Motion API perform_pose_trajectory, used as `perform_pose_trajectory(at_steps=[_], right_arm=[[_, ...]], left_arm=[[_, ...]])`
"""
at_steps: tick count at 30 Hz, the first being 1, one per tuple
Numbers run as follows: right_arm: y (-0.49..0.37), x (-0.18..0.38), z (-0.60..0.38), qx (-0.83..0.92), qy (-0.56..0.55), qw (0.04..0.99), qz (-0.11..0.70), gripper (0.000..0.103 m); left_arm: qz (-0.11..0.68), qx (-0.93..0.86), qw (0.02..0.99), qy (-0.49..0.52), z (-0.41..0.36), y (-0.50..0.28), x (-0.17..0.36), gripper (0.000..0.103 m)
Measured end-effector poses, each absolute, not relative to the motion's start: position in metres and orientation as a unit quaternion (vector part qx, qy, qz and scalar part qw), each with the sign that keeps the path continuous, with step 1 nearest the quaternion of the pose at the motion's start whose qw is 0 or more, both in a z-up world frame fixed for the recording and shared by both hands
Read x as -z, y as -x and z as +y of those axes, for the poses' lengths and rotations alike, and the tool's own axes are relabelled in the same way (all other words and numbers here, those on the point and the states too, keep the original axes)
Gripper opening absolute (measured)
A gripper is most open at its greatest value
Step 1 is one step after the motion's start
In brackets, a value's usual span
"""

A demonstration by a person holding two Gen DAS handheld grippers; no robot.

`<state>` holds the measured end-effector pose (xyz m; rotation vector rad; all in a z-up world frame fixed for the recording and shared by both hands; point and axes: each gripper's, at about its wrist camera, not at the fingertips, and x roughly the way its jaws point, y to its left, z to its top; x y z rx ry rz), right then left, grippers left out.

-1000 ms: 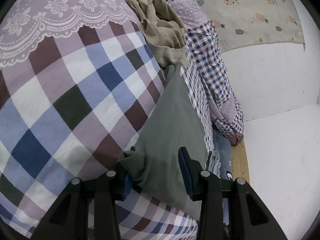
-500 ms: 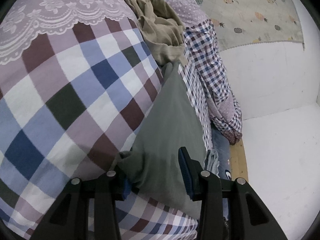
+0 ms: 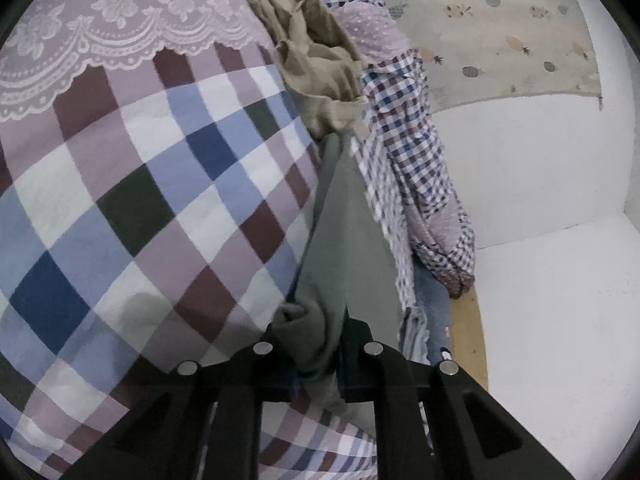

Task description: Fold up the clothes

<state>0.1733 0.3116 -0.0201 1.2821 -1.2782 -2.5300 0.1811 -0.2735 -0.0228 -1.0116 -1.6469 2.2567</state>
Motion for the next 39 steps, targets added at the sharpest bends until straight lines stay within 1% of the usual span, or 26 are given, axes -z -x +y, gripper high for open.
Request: perform_pose_trajectory(at_steps=[7,14,19,25,30,33,39], right_arm=[[-0.188,-0.017,0.303,0.853,-0.368,0.034,-0.369,0.01],[-0.227,-0.055,0.301,0.864,-0.326,0.066,-0.378,0.01],[-0.261,-0.101,0.302,0.876,-0.276,0.099,-0.384,0.009],[-0.309,-0.166,0.307,0.896,-0.205,0.135,-0.369,0.009],[-0.343,-0.218,0.305,0.906,-0.141,0.168,-0.363,0.009],[-0.351,-0.239,0.302,0.908,-0.123,0.179,-0.358,0.009],[-0.323,-0.225,0.299,0.912,-0.143,0.16,-0.35,0.009]], left_arm=[[-0.529,-0.781,0.122,0.309,-0.271,-0.197,-0.009,0.01],[-0.537,-0.785,0.148,0.271,-0.272,-0.241,-0.044,0.009],[-0.548,-0.786,0.172,0.227,-0.276,-0.283,-0.093,0.009],[-0.553,-0.79,0.2,0.173,-0.28,-0.321,-0.162,0.009],[-0.548,-0.798,0.2,0.15,-0.277,-0.336,-0.204,0.009],[-0.544,-0.802,0.198,0.151,-0.278,-0.331,-0.212,0.009],[-0.544,-0.799,0.17,0.193,-0.272,-0.281,-0.182,0.009]])
